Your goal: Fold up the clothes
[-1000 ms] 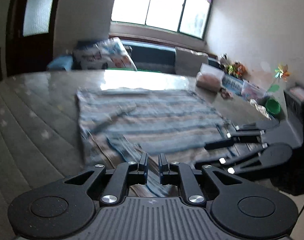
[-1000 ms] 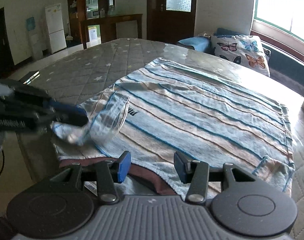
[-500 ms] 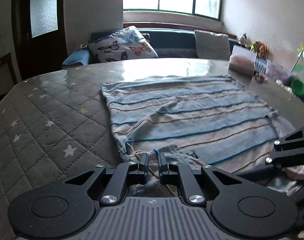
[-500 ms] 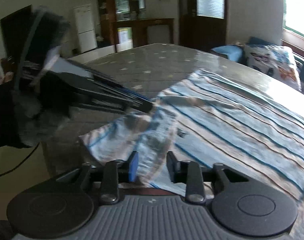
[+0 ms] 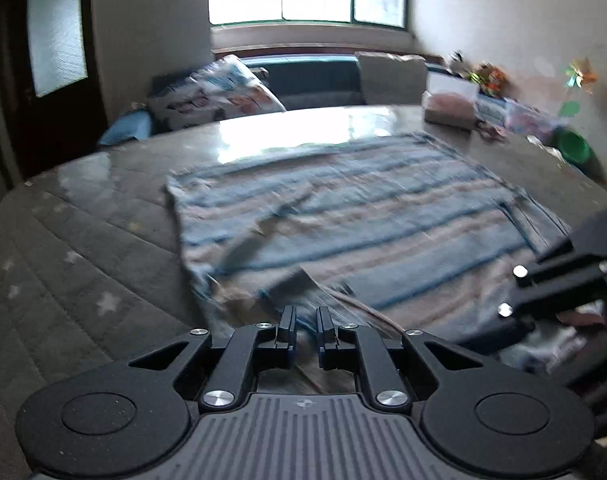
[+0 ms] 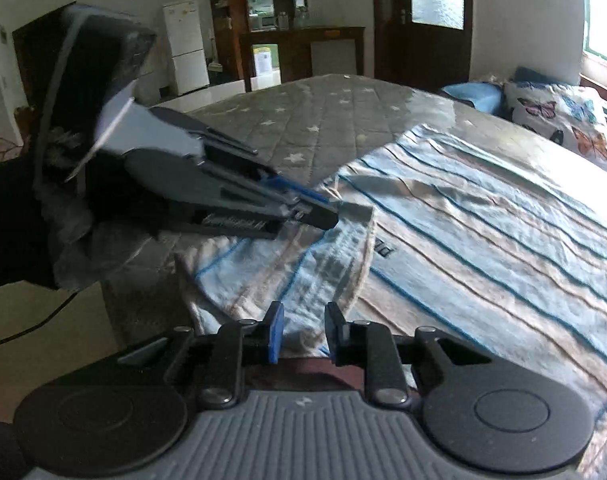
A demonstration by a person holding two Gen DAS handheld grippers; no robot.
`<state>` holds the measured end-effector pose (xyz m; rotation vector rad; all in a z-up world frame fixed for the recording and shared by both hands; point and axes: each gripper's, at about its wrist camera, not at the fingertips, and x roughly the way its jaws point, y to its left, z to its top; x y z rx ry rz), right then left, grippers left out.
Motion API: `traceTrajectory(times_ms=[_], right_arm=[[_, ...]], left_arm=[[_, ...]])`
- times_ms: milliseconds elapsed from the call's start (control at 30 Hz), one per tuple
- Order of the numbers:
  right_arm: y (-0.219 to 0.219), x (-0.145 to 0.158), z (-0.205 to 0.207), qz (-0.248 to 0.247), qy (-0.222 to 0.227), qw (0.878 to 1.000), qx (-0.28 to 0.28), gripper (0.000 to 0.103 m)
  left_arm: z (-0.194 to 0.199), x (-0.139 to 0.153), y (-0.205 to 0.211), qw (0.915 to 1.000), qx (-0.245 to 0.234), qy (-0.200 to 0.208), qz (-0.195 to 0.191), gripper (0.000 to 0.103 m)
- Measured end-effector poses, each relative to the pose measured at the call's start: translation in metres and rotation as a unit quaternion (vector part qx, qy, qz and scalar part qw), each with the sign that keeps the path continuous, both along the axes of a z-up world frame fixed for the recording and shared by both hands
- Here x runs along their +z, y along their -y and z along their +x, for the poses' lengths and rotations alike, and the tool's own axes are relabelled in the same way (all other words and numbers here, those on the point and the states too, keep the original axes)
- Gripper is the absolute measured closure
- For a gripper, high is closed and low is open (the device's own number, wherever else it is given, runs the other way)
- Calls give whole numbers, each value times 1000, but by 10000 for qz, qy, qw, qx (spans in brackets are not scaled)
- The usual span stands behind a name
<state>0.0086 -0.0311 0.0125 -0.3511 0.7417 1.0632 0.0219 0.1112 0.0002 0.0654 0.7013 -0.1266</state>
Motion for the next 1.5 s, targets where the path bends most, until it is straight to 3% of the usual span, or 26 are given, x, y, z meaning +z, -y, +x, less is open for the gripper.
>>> traceTrajectory(times_ms=[167,367,633,767,967,1167,1267,1500], right_arm=[[12,5,-5,43,51,9999,-94,80],[49,17,-2,81,232,9973,-686,79],[137,18,16,18,288,9756,-2179,73],[165,5,20,-82,91,9673,-2535,73],[172,3,5,-118,8,9746,-2235,72],[175,11,-15,-547,247,9833,-1720,62],[176,12,-23,-856,475,9841,-1483,53],[178,8,-17,-1170,802,9819,-1256,53]], left_arm=[[-7,-2,8,10000,-33,55,-9,92],[-22,-7,15,9998,-174,28,10,91],[-43,-5,17,9997,-231,-29,59,91],[-53,-5,18,9995,-281,-79,103,87],[-71,3,18,9987,-357,-134,339,76],[-92,11,18,9957,-598,-52,712,68],[-100,9,21,9917,-786,-19,1014,65],[-101,-2,30,9801,-1132,38,1628,58]])
